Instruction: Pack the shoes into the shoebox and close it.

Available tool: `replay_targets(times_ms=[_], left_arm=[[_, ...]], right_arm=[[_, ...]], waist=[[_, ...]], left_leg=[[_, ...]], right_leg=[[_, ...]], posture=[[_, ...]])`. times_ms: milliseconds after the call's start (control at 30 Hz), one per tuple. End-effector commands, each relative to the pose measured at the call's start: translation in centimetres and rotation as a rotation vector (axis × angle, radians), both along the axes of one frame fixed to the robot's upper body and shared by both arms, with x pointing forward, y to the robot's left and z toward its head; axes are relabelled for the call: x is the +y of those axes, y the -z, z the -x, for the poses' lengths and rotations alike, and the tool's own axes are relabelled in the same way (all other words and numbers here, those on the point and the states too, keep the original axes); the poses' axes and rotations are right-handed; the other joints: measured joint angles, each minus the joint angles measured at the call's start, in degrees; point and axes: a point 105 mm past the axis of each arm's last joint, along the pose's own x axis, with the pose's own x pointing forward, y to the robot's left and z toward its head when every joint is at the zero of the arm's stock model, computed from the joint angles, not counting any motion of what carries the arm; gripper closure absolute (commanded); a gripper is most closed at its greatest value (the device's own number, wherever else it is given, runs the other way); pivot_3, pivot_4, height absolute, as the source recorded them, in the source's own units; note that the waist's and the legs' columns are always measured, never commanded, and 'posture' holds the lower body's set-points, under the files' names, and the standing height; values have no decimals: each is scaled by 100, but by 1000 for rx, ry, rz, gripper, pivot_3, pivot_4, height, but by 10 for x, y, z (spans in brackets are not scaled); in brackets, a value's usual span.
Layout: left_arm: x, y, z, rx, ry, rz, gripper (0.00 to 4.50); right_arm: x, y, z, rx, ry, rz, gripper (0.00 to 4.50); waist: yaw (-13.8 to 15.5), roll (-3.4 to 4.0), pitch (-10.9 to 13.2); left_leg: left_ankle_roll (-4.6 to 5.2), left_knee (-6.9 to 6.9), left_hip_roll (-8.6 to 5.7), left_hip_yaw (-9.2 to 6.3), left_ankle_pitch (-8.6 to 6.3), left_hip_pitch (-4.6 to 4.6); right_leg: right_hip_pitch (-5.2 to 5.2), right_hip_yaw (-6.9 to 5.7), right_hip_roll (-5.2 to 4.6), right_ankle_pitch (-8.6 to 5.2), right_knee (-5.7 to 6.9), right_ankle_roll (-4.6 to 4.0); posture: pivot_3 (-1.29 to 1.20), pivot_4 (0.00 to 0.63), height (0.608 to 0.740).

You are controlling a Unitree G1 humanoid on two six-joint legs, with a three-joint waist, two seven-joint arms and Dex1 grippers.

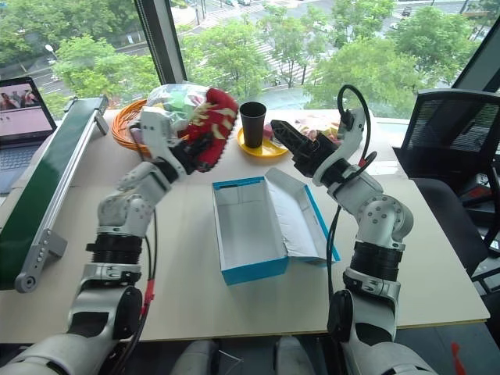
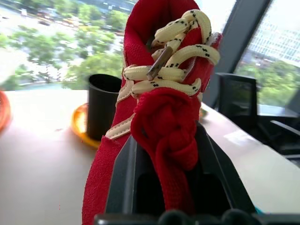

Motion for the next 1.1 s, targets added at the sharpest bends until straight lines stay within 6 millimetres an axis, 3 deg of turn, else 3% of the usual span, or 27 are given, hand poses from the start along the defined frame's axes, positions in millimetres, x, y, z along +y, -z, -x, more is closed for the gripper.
replay_targets(times_ms=[33, 200, 533, 1100], left_arm=[[-18, -25, 15, -84, 105, -7, 4112], [-32, -35, 27, -90, 186, 15, 4112], [-66, -19, 47, -1, 276, 74, 4112], [-67, -24, 41, -20, 259, 66, 4112]], right_arm=[[-6, -12, 1, -27, 39, -29, 0], [-17, -6, 1, -5, 87, -9, 0], [-9, -10, 6, -19, 65, -24, 0], [12, -6, 28, -33, -66, 31, 0]], waist=[[-29, 2, 1], [5, 4, 2], [25, 6, 3], [129, 6, 4]], left_leg=[[0, 0, 0, 0, 0, 3], [2, 8, -2, 1, 1, 7], [2, 11, -4, 2, 1, 6], [2, 16, -5, 1, 2, 4]], right_leg=[[0, 1, 0, 0, -1, 0], [3, 5, 1, -1, -4, 1], [4, 9, 1, -1, -4, 1], [6, 8, 2, -1, -8, 2]], posture=[[0, 150, 740], [0, 150, 740], [0, 150, 740], [0, 150, 740]])
